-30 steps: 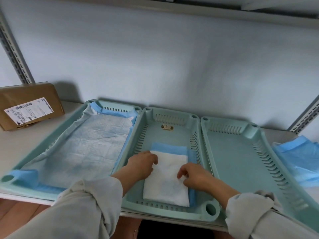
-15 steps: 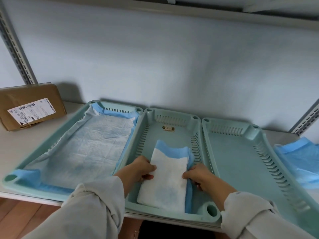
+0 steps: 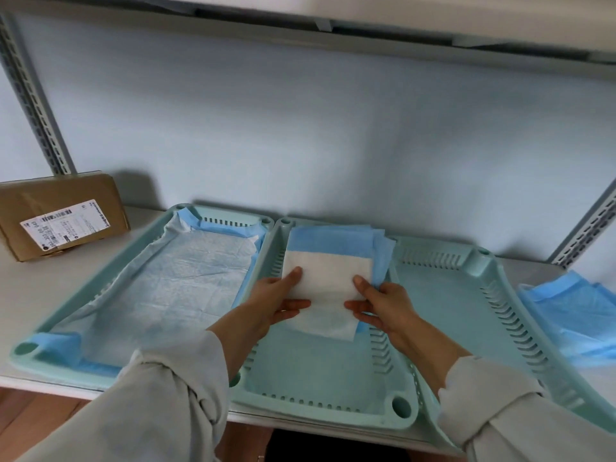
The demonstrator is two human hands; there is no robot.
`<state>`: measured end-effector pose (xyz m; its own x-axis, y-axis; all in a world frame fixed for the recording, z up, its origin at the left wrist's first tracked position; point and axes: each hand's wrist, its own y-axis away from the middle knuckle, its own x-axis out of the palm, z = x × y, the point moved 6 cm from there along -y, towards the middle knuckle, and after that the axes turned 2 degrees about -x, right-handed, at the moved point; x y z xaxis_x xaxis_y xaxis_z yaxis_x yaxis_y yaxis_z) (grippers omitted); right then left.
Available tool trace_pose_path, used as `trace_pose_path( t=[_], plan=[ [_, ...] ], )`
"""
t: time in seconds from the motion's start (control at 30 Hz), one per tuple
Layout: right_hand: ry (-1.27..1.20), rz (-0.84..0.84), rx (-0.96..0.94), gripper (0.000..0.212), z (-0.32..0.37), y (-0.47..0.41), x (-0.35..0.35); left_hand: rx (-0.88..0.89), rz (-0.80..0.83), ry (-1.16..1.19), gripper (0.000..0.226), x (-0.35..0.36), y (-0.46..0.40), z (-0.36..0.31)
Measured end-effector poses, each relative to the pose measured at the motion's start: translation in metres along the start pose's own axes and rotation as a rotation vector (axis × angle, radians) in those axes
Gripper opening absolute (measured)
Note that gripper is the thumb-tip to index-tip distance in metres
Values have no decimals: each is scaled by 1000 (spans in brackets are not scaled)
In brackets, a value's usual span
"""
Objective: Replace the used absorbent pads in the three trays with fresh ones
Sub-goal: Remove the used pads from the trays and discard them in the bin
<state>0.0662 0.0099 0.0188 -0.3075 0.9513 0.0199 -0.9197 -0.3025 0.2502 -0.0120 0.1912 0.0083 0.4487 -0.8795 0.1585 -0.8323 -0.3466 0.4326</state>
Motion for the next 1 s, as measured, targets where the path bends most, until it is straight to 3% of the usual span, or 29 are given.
trace_pose_path(
  t=[0.17,0.27,0.33,0.43,0.5,0.77,0.83,0.9,0.97,1.0],
  plan=[
    [-22,-83,-116,21,9,1,0,74,-41,74,28,7,-1,-4],
    [104,-109,-228,25,20,1,-2,104,-21,97,35,9,-2,-11],
    [264,-90,-161,31,4,-2,-5,57,-70,-92,39,3,-4,4],
    [448,18,112,35,-41,0,-10,8,-138,-602,30,-13,-10,33],
    [516,60,209,33,-57,3,-10,-18,-150,-842,38,-19,-15,45],
    [614,-13,251,21,-62,-4,-9,-7,-192,-1091,40,-16,-29,45],
    [632,-15,217,25,-60,-5,-8,43,-211,-1059,32,-13,-32,41],
    [506,-20,152,26,-55,-5,-7,112,-212,-812,25,-11,-31,37],
    [269,43,138,30,-50,-4,-6,90,-80,-464,30,-5,-28,37],
    [188,104,162,33,-48,-2,-4,53,10,-403,40,-2,-25,38]
  ],
)
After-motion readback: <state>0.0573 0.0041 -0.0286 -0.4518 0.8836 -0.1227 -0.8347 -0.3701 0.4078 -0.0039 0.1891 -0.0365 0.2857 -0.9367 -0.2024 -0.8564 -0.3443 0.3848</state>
